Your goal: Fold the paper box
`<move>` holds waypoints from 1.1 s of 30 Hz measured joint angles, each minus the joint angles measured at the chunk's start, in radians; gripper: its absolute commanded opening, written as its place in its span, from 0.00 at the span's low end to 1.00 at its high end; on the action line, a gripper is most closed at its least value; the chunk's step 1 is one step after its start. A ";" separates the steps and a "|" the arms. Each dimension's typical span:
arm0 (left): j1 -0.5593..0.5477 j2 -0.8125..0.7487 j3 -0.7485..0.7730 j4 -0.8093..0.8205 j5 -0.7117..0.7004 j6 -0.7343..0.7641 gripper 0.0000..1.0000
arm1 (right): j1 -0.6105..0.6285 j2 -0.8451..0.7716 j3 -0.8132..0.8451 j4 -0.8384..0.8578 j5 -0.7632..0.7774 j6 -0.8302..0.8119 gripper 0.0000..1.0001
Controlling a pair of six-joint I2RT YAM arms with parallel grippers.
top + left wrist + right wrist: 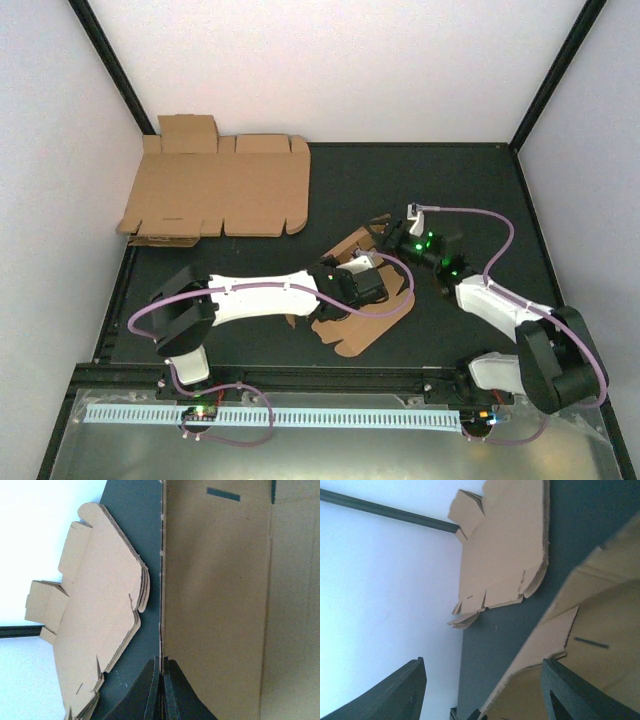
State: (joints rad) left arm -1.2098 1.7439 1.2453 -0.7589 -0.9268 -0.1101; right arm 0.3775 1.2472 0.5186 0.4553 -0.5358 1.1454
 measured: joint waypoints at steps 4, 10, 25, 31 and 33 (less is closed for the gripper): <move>-0.003 0.010 -0.001 0.006 -0.022 0.003 0.03 | 0.010 0.032 0.011 -0.050 0.004 0.032 0.65; -0.010 0.034 -0.001 0.008 -0.051 0.004 0.03 | 0.015 0.040 0.027 -0.132 0.029 0.043 0.57; -0.024 0.058 0.000 0.013 -0.074 0.006 0.04 | 0.016 0.090 0.028 -0.109 0.034 0.089 0.31; -0.031 0.069 0.000 0.012 -0.082 0.005 0.12 | 0.016 0.097 0.028 -0.093 0.034 0.093 0.09; -0.032 0.069 0.000 0.013 -0.086 0.005 0.25 | 0.016 0.102 0.028 -0.089 0.035 0.095 0.02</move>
State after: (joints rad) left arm -1.2423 1.8133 1.2449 -0.7460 -1.0130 -0.1047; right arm 0.3935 1.3495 0.5468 0.3660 -0.5003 1.2407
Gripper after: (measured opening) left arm 0.107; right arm 0.110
